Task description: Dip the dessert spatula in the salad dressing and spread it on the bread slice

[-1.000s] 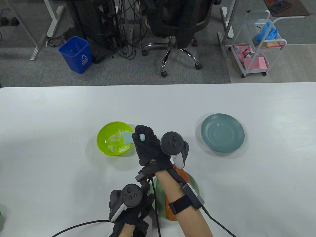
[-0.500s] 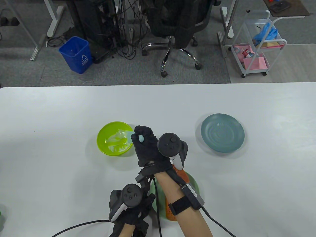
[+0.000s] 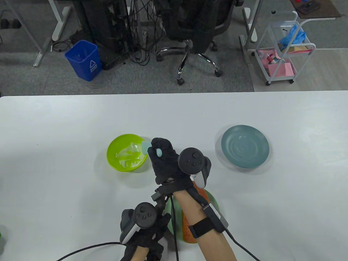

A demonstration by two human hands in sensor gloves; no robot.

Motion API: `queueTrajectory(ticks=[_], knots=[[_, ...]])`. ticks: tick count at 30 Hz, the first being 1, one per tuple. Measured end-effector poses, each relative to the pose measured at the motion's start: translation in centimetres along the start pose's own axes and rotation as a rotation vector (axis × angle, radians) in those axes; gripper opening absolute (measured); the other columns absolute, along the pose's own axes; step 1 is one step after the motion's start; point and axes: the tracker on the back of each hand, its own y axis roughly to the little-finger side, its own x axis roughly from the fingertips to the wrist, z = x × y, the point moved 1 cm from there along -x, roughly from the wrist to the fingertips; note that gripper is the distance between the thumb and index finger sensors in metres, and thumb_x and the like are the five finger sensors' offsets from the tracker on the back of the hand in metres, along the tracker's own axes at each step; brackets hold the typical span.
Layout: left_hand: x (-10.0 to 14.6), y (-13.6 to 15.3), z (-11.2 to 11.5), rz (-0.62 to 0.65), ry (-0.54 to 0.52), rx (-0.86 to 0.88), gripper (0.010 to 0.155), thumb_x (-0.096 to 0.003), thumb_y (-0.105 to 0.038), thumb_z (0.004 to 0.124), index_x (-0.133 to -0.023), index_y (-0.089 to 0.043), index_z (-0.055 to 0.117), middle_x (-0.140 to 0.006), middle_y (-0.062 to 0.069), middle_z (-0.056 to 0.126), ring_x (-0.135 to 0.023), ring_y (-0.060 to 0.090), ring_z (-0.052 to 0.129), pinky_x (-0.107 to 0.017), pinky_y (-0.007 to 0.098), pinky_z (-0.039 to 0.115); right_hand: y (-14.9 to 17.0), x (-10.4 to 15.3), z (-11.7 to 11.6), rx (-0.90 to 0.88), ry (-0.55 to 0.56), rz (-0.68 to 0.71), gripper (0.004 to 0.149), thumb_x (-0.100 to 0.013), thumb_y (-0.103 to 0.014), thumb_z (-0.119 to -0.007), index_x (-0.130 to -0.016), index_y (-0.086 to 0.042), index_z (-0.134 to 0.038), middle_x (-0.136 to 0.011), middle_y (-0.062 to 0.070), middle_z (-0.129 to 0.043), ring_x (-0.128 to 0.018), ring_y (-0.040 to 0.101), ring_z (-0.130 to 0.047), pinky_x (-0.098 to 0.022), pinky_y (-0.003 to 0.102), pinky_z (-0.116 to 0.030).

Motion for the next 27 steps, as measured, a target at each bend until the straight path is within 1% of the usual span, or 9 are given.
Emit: queueTrajectory(ticks=[8,14,20,27], knots=[[0.0,0.0,0.0,0.0,0.0,0.0,0.058,-0.06,-0.04,0.08,-0.105,-0.004,0.071,-0.056,-0.002,0.102,-0.027,0.008,0.11,-0.022,0.025,0.097,0.9,1.0,1.7,-0.092,0.062,0.015,0.044,-0.064,-0.04,-0.071,-0.1,-0.023,-0.052,-0.106,0.018,-0.051,-0.076,0.054,-0.076,-0.057,0.05,-0.08],[-0.1,0.0,0.0,-0.003,-0.001,-0.003,0.059,-0.0599,-0.04,0.08,-0.105,-0.004,0.07,-0.056,-0.002,0.102,-0.027,0.008,0.11,-0.022,0.025,0.097,1.8,2.3,4.6,-0.189,0.131,0.027,0.045,-0.063,-0.04,-0.071,-0.099,-0.021,-0.053,-0.104,0.019,-0.054,-0.073,0.054,-0.078,-0.054,0.049,-0.082],[-0.1,0.0,0.0,-0.003,-0.001,-0.003,0.059,-0.06,-0.04,0.08,-0.105,-0.004,0.07,-0.056,-0.002,0.102,-0.027,0.008,0.11,-0.022,0.025,0.097,2.8,4.5,8.3,-0.271,0.2,0.068,0.044,-0.062,-0.041,-0.071,-0.098,-0.02,-0.055,-0.101,0.021,-0.057,-0.069,0.054,-0.082,-0.05,0.048,-0.084],[-0.1,0.0,0.0,-0.01,0.007,0.002,0.059,-0.0603,-0.04,0.08,-0.106,-0.005,0.07,-0.057,-0.002,0.102,-0.028,0.009,0.111,-0.023,0.025,0.097,4.1,8.3,11.9,-0.374,0.215,0.089,0.045,-0.062,-0.042,-0.07,-0.097,-0.019,-0.056,-0.099,0.022,-0.059,-0.066,0.053,-0.084,-0.047,0.047,-0.085]])
